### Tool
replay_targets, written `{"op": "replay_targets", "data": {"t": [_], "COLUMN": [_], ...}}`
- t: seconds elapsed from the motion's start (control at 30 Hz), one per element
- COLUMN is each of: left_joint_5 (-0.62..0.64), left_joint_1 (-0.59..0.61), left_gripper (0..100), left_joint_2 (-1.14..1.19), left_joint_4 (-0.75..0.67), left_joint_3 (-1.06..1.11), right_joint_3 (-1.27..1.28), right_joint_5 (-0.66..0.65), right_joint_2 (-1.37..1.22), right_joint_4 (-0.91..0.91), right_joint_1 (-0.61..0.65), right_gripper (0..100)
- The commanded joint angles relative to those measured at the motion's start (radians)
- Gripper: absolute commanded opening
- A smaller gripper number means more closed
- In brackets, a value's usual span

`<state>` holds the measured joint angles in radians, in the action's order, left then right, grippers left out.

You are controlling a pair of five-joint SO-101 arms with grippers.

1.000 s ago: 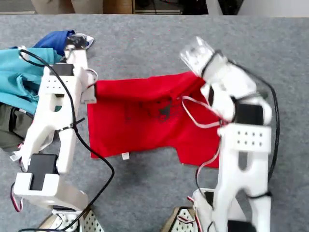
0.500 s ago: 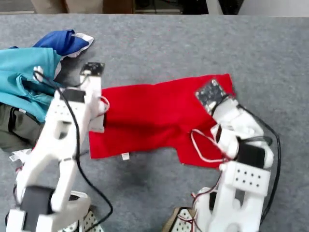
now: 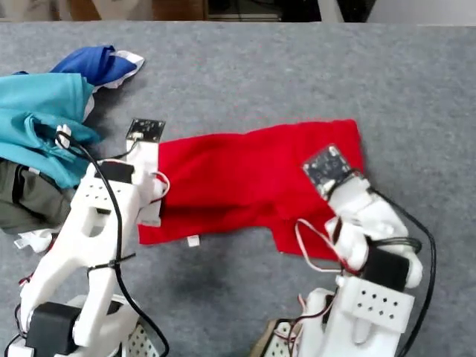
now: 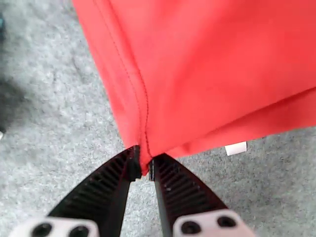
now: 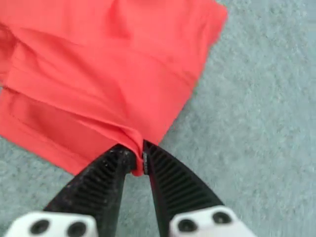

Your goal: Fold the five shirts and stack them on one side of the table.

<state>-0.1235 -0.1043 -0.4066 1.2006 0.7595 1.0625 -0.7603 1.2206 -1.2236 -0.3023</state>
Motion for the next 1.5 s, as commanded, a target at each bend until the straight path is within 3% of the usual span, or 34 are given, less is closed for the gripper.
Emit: {"op": "replay_targets", "data": {"t": [0.0,0.17,1.03,1.2,1.33,1.47], "left_joint_5": [-0.006,-0.009,-0.064,-0.064,-0.061,-0.058], "left_joint_1": [-0.002,-0.002,-0.006,-0.009,-0.003,-0.002], "left_gripper": [2,2,2,2,11,22], "left_joint_2": [-0.033,-0.033,-0.024,-0.022,-0.021,-0.024], "left_joint_4": [0.029,0.048,0.002,0.009,0.055,0.132], "left_joint_3": [-0.037,-0.071,0.072,0.072,0.066,0.063], "right_joint_3": [-0.007,-0.001,0.125,0.124,0.122,0.116], "right_joint_5": [-0.029,-0.066,-0.18,-0.282,-0.319,-0.325], "right_joint_2": [0.019,0.022,0.022,0.021,0.022,0.022], "right_joint_4": [-0.005,-0.009,-0.011,-0.032,-0.071,-0.075], "right_joint_1": [-0.09,-0.151,-0.153,-0.156,-0.156,-0.156], "right_gripper": [0.5,0.5,0.5,0.7,1.8,14.0]}}
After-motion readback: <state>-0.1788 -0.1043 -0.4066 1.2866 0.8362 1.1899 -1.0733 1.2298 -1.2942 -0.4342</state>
